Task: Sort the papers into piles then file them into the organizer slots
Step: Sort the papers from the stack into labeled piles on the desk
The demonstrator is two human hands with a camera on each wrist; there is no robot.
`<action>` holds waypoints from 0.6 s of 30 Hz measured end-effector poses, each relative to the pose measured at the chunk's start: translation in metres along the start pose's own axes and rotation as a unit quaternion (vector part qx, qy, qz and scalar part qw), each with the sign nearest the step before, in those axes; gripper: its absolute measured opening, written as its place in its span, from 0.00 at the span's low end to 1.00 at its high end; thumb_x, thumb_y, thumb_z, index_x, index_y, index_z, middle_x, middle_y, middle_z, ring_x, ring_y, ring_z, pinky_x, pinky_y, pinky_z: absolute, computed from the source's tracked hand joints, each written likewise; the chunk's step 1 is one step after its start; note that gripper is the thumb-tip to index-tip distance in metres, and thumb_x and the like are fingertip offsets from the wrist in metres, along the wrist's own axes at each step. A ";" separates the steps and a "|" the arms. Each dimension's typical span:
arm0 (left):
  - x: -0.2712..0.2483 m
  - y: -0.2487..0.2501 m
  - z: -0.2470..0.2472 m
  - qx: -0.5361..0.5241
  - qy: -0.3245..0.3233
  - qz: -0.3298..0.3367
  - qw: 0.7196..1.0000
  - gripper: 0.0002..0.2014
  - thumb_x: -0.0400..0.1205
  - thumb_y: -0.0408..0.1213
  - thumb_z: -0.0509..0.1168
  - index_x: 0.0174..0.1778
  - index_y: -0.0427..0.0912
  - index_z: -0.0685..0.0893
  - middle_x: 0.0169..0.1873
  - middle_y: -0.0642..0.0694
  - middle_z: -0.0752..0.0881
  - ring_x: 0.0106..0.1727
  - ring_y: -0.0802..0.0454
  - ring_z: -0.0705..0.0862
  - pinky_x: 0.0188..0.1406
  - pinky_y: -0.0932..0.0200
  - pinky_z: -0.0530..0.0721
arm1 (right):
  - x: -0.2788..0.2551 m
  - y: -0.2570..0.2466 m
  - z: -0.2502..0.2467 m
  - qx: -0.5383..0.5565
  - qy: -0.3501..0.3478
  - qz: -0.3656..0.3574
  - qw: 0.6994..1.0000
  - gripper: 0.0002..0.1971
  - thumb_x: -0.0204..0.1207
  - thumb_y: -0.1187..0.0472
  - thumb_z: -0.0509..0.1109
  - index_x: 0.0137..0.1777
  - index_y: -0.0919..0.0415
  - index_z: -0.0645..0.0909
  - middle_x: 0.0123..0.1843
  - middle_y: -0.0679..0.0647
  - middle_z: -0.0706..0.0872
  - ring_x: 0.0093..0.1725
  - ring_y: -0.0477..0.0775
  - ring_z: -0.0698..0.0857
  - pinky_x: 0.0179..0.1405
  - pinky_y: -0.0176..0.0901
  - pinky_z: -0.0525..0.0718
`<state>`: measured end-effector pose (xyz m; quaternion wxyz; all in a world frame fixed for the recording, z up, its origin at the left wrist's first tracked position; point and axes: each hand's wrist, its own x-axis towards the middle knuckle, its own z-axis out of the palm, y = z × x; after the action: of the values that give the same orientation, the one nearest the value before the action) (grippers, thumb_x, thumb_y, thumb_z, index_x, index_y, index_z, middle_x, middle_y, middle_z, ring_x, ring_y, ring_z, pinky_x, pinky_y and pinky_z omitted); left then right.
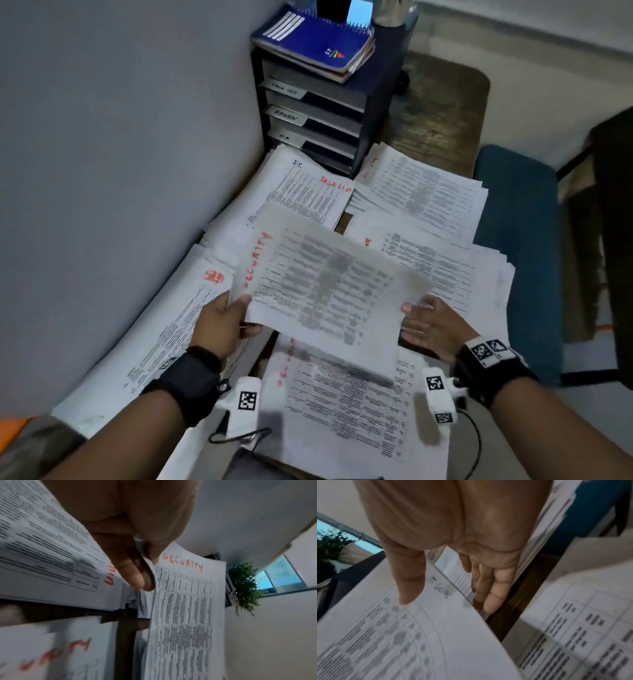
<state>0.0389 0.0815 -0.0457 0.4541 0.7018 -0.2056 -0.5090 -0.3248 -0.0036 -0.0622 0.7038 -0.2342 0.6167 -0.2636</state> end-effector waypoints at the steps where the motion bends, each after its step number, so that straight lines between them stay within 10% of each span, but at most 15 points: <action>1: 0.003 0.005 0.006 -0.016 0.003 0.001 1.000 0.07 0.87 0.36 0.64 0.53 0.40 0.86 0.48 0.37 0.91 0.35 0.43 0.91 0.35 0.56 0.92 | -0.001 0.001 0.004 0.003 -0.009 0.003 1.000 0.40 0.60 0.58 0.86 0.72 0.57 0.71 0.67 0.59 0.84 0.62 0.63 0.85 0.63 0.61 0.83; 5: 0.008 0.025 0.032 -0.068 -0.018 -0.008 0.997 0.06 0.86 0.35 0.65 0.56 0.41 0.86 0.46 0.43 0.93 0.42 0.43 0.91 0.35 0.61 0.91 | 0.002 0.000 0.014 -0.040 -0.007 -0.024 0.999 0.22 0.77 0.61 0.74 0.69 0.64 0.74 0.66 0.63 0.84 0.62 0.63 0.84 0.57 0.62 0.87; 11: 0.017 0.030 0.046 0.031 -0.117 0.003 0.993 0.09 0.84 0.40 0.69 0.58 0.45 0.80 0.47 0.39 0.90 0.42 0.46 0.90 0.40 0.53 0.90 | 0.034 -0.055 -0.023 -0.063 0.224 -0.109 0.966 0.04 0.84 0.63 0.60 0.54 0.62 0.73 0.44 0.66 0.80 0.22 0.53 0.78 0.14 0.35 0.73; 15: 0.009 -0.006 0.021 0.307 -0.210 0.032 0.928 0.10 0.82 0.43 0.68 0.36 0.45 0.81 0.28 0.49 0.87 0.29 0.55 0.83 0.34 0.52 0.86 | 0.076 -0.099 -0.058 -0.060 0.322 -0.119 0.937 0.04 0.81 0.64 0.59 0.44 0.60 0.72 0.40 0.64 0.79 0.26 0.55 0.76 0.13 0.32 0.72; 18: 0.001 -0.031 0.001 0.438 -0.212 0.022 0.873 0.09 0.78 0.46 0.68 0.38 0.45 0.83 0.30 0.53 0.88 0.30 0.58 0.85 0.34 0.55 0.85 | 0.108 -0.124 -0.076 -0.072 0.344 -0.099 0.931 0.05 0.82 0.65 0.57 0.54 0.63 0.74 0.40 0.62 0.78 0.28 0.53 0.76 0.15 0.31 0.73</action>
<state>0.0328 0.0957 -0.0725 0.0570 0.6994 -0.5140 -0.4933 -0.3998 -0.1689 -0.0713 0.4004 -0.2391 0.8118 -0.3514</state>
